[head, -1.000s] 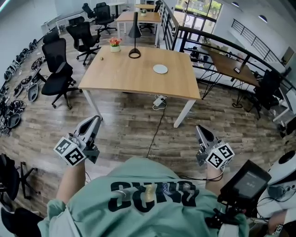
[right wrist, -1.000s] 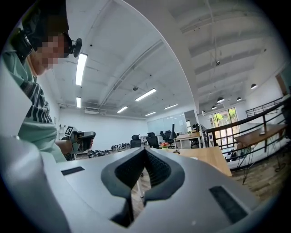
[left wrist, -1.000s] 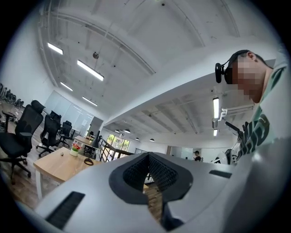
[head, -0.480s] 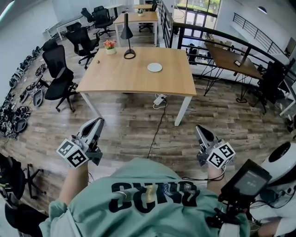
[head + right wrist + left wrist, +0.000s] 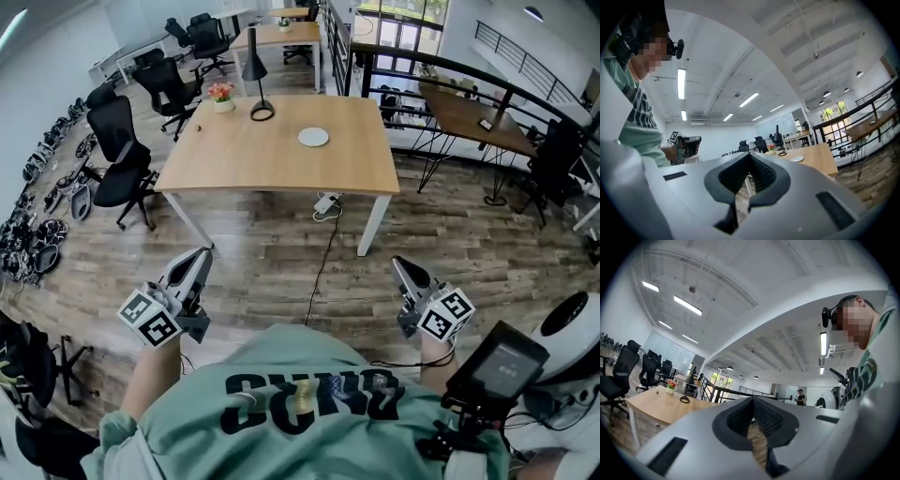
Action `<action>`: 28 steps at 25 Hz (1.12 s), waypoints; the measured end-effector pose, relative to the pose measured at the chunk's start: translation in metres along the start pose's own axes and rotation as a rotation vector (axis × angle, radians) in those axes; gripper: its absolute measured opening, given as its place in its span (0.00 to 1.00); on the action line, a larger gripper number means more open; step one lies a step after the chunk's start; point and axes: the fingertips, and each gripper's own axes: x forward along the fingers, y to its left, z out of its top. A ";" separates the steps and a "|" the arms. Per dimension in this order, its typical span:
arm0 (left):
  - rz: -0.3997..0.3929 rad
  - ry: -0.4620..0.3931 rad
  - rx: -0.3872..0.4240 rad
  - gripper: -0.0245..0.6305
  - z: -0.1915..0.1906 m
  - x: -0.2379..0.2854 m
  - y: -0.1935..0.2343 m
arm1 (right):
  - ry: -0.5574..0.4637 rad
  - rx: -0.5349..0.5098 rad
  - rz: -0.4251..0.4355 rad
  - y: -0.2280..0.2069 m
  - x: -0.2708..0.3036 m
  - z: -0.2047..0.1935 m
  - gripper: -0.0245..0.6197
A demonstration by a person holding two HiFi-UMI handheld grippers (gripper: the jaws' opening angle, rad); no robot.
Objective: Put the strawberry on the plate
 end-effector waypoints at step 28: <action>-0.122 -0.022 -0.154 0.04 0.047 0.023 0.340 | 0.109 -0.099 -0.092 0.054 0.316 0.011 0.05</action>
